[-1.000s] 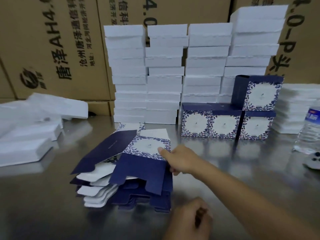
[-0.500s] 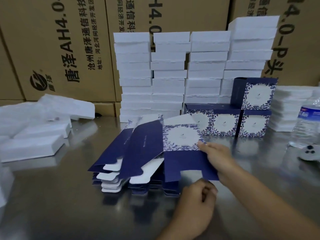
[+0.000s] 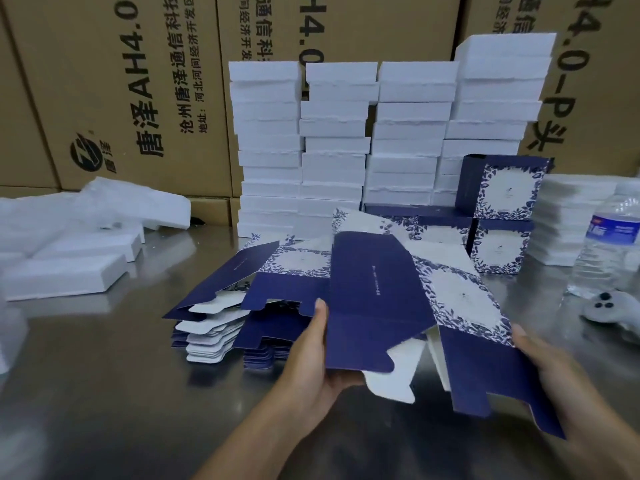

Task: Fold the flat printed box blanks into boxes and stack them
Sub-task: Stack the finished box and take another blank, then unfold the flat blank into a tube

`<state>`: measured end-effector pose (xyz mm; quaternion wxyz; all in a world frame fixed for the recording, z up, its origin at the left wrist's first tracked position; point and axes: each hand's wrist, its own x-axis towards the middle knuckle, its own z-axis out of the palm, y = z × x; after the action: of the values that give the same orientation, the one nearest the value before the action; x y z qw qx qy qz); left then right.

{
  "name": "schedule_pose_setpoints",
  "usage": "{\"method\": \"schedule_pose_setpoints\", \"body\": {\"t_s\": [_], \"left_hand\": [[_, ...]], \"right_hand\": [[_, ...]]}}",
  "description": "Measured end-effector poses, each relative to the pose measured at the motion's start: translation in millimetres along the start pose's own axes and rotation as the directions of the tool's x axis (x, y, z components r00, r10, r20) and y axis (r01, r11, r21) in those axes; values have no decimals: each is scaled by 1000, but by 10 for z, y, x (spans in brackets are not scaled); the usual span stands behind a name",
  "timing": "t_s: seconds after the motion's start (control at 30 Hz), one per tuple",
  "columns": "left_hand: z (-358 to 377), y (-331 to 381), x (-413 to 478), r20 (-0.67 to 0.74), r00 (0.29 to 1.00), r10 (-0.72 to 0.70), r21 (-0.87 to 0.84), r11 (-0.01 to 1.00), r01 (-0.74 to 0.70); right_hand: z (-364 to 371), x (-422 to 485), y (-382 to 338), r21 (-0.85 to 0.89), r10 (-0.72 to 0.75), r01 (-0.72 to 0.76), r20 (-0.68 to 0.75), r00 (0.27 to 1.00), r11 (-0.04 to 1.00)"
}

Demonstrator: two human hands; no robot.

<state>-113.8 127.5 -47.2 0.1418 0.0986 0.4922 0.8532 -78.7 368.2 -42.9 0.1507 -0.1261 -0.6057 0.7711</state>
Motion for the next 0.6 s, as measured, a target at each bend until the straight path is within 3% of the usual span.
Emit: {"method": "schedule_pose_setpoints", "body": {"t_s": [0.23, 0.4, 0.53, 0.6], "left_hand": [[-99, 151, -16, -84, 993, 84, 204, 977, -65], [-198, 170, -18, -71, 983, 167, 439, 890, -119], [-168, 110, -30, -57, 928, 369, 680, 695, -235], [-153, 107, -37, -69, 900, 431, 689, 673, -270]], "right_hand": [[-26, -16, 85, 16, -34, 35, -36, 999, 999], [-96, 6, 118, -25, -87, 86, -43, 995, 996], [-101, -2, 153, -16, -81, 81, -3, 997, 997], [-98, -7, 183, -24, -79, 80, 29, 996, 997]]}}
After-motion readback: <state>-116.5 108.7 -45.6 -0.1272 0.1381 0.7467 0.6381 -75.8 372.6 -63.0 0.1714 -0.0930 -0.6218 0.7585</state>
